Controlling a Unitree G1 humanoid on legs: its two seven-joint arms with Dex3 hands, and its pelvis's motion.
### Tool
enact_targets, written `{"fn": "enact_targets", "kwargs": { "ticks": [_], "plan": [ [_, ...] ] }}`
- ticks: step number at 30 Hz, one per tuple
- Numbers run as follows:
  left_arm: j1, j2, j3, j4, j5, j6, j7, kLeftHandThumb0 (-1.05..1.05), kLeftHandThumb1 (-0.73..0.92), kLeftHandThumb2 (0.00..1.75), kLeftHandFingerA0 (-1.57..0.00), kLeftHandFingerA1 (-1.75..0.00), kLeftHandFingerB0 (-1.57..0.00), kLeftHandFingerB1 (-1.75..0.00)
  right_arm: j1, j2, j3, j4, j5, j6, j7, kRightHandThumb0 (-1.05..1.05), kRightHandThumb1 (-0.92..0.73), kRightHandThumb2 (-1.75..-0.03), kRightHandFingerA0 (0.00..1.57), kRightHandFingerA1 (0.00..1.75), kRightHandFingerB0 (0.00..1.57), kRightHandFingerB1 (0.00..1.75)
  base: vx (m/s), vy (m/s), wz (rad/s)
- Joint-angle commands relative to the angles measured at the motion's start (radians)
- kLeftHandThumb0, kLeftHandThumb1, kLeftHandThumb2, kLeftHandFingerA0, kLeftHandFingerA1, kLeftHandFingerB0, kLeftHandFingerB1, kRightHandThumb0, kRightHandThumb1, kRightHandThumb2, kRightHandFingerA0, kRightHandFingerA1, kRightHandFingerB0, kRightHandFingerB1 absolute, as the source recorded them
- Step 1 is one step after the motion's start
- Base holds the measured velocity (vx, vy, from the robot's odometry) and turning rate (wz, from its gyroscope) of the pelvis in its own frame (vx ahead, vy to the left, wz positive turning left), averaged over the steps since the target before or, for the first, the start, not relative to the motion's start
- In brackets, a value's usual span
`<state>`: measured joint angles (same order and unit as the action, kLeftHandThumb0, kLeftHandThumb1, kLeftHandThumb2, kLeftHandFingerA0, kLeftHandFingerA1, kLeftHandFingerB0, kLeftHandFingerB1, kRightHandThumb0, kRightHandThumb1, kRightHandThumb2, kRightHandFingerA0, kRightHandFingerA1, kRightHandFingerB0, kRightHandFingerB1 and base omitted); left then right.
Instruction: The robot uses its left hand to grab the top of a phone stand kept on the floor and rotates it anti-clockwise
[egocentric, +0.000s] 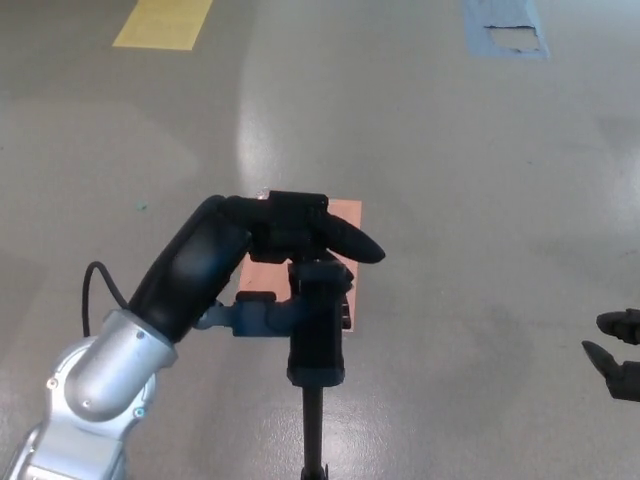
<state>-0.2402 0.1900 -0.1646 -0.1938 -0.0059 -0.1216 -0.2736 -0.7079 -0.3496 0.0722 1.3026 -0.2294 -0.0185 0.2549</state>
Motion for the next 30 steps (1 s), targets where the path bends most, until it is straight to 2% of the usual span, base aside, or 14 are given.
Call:
{"fn": "enact_targets", "kwargs": {
  "ticks": [1,3,4,9,16,17,18,19,26,27,28,29,30],
  "plan": [
    [-0.077,-0.046,0.147,-0.064,-0.439,0.702,0.008,-0.11,0.71,0.62,-0.97,-0.57,-0.84,-0.59,-0.047,-0.021,-0.003,0.015,-0.003,0.019,0.006,-0.65,-0.87,-0.65,0.17,0.29,0.04,0.24,0.00,0.000,0.00],
    [-0.090,-0.049,0.159,-0.054,-0.448,0.736,0.017,-0.11,0.70,0.61,-0.96,-0.56,-0.83,-0.59,-0.050,-0.021,-0.004,0.016,-0.002,0.021,0.006,-0.64,-0.87,-0.65,0.17,0.29,0.04,0.24,0.00,0.000,0.00],
    [-0.097,-0.051,0.166,-0.051,-0.454,0.757,0.024,-0.12,0.69,0.61,-0.96,-0.56,-0.82,-0.59,-0.052,-0.020,-0.006,0.016,0.000,0.023,0.006,-0.70,-0.71,-0.95,0.10,0.41,0.04,0.25,0.00,0.000,0.00],
    [-0.116,-0.057,0.187,-0.041,-0.476,0.813,0.035,-0.12,0.71,0.61,-0.91,-0.57,-0.82,-0.59,-0.055,-0.022,0.002,0.014,-0.009,0.016,0.006,-0.71,-0.72,-0.97,0.12,0.42,0.03,0.25,0.00,0.000,0.00],
    [-0.133,-0.062,0.206,-0.016,-0.483,0.856,0.035,-0.12,0.71,0.61,-0.90,-0.57,-0.81,-0.59,-0.059,-0.022,-0.004,0.014,-0.002,0.019,0.013,-0.70,-0.70,-0.95,0.10,0.41,0.05,0.26,0.00,0.000,0.00],
    [-0.136,-0.063,0.208,-0.010,-0.484,0.860,0.033,-0.11,0.72,0.61,-0.90,-0.57,-0.81,-0.59,-0.060,-0.023,-0.005,0.014,-0.001,0.019,0.014,-0.65,-0.87,-0.65,0.17,0.29,0.05,0.23,0.00,0.000,0.00],
    [-0.139,-0.063,0.210,-0.003,-0.486,0.865,0.030,-0.11,0.72,0.61,-0.90,-0.57,-0.81,-0.59,-0.060,-0.023,-0.006,0.014,0.000,0.019,0.015,-0.65,-0.87,-0.65,0.17,0.29,0.05,0.23,0.00,0.000,0.00],
    [-0.140,-0.064,0.213,0.000,-0.489,0.869,0.029,-0.12,0.71,0.61,-0.90,-0.57,-0.81,-0.59,-0.060,-0.022,-0.007,0.015,0.001,0.019,0.015,-0.70,-0.69,-0.97,0.09,0.42,0.03,0.26,0.00,0.000,0.00],
    [-0.157,-0.076,0.234,0.019,-0.505,0.922,0.036,-0.11,0.71,0.61,-0.88,-0.58,-0.80,-0.59,-0.066,-0.024,0.001,0.014,-0.007,0.015,0.010,-0.72,-0.71,-0.96,0.11,0.42,0.04,0.26,0.00,0.000,0.00],
    [-0.160,-0.080,0.238,0.026,-0.505,0.929,0.041,-0.09,0.69,0.60,-0.90,-0.58,-0.82,-0.59,-0.068,-0.023,-0.005,0.015,-0.001,0.019,0.012,-0.66,-0.86,-0.65,0.17,0.29,0.04,0.25,0.00,0.000,0.00],
    [-0.161,-0.083,0.239,0.029,-0.504,0.933,0.045,-0.09,0.69,0.60,-0.90,-0.58,-0.82,-0.59,-0.069,-0.022,-0.010,0.015,0.004,0.022,0.013,-0.66,-0.86,-0.65,0.17,0.29,0.04,0.25,0.00,0.000,0.00],
    [-0.165,-0.087,0.242,0.044,-0.502,0.938,0.048,-0.09,0.68,0.60,-0.90,-0.58,-0.83,-0.58,-0.071,-0.021,-0.011,0.015,0.005,0.023,0.013,-0.71,-0.70,-0.96,0.10,0.41,0.05,0.26,0.00,0.000,0.00],
    [-0.167,-0.088,0.243,0.051,-0.502,0.941,0.048,-0.09,0.68,0.60,-0.90,-0.58,-0.83,-0.58,-0.071,-0.021,-0.008,0.015,0.002,0.022,0.012,-0.71,-0.70,-0.96,0.10,0.41,0.05,0.26,0.00,0.000,0.00]
  ]
}}
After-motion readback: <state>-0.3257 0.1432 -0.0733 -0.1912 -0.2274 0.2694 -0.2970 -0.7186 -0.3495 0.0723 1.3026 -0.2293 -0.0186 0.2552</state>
